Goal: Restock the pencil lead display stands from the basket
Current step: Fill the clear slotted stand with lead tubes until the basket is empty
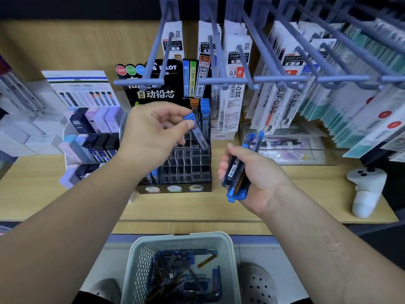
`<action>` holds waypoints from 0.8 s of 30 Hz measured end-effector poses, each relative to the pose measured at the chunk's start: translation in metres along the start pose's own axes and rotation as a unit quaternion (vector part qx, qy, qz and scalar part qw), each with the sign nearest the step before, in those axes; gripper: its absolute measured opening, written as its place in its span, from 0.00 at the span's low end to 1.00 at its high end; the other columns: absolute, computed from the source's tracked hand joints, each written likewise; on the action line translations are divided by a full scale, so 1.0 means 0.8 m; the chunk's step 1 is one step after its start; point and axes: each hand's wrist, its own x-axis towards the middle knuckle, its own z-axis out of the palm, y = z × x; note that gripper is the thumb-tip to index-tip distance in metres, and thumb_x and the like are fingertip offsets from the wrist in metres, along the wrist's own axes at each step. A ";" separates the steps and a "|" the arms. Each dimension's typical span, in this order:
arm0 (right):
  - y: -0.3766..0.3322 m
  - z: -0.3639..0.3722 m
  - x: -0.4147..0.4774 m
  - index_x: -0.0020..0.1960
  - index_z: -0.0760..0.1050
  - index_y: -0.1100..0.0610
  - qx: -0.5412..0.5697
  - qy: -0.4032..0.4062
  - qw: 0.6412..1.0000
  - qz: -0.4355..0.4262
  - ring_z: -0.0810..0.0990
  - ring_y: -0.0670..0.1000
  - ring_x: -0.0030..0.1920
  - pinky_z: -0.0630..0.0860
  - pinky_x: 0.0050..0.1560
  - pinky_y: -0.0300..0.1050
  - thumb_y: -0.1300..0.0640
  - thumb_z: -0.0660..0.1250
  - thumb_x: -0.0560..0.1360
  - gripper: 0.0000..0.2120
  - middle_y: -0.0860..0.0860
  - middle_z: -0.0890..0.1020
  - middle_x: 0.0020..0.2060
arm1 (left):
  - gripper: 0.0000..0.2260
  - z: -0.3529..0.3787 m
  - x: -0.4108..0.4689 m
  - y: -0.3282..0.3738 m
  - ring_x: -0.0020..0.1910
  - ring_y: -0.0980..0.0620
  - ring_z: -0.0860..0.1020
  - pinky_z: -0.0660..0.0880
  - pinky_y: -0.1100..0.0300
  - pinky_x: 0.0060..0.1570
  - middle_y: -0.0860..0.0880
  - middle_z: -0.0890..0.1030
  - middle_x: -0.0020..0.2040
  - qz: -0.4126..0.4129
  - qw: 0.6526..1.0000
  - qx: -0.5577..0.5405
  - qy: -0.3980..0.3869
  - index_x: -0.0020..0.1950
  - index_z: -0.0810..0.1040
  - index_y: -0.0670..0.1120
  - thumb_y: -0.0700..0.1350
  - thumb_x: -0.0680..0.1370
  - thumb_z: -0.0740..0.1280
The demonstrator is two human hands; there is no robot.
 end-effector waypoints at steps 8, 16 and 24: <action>-0.004 -0.003 -0.003 0.52 0.80 0.61 0.007 0.003 1.000 -0.014 0.81 0.49 0.29 0.79 0.30 0.41 0.57 0.73 0.77 0.08 0.53 0.82 0.32 | 0.09 0.023 0.012 -0.026 0.32 0.56 0.79 0.75 0.67 0.37 0.59 0.81 0.36 0.070 0.991 0.115 0.004 0.48 0.83 0.56 0.41 0.76 0.74; -0.007 -0.006 -0.004 0.51 0.81 0.61 -0.007 -0.009 1.000 -0.016 0.83 0.49 0.30 0.80 0.31 0.41 0.57 0.74 0.76 0.08 0.54 0.84 0.33 | 0.06 0.047 0.017 -0.046 0.38 0.59 0.75 0.76 0.61 0.42 0.53 0.80 0.39 0.156 0.954 0.253 -0.030 0.48 0.86 0.45 0.39 0.72 0.77; -0.005 -0.003 -0.007 0.49 0.81 0.60 -0.076 -0.065 0.995 -0.013 0.82 0.49 0.31 0.79 0.31 0.41 0.57 0.75 0.75 0.07 0.55 0.84 0.35 | 0.06 0.056 0.016 -0.039 0.36 0.50 0.74 0.77 0.51 0.38 0.53 0.73 0.34 0.105 0.943 0.314 0.003 0.43 0.80 0.46 0.40 0.72 0.75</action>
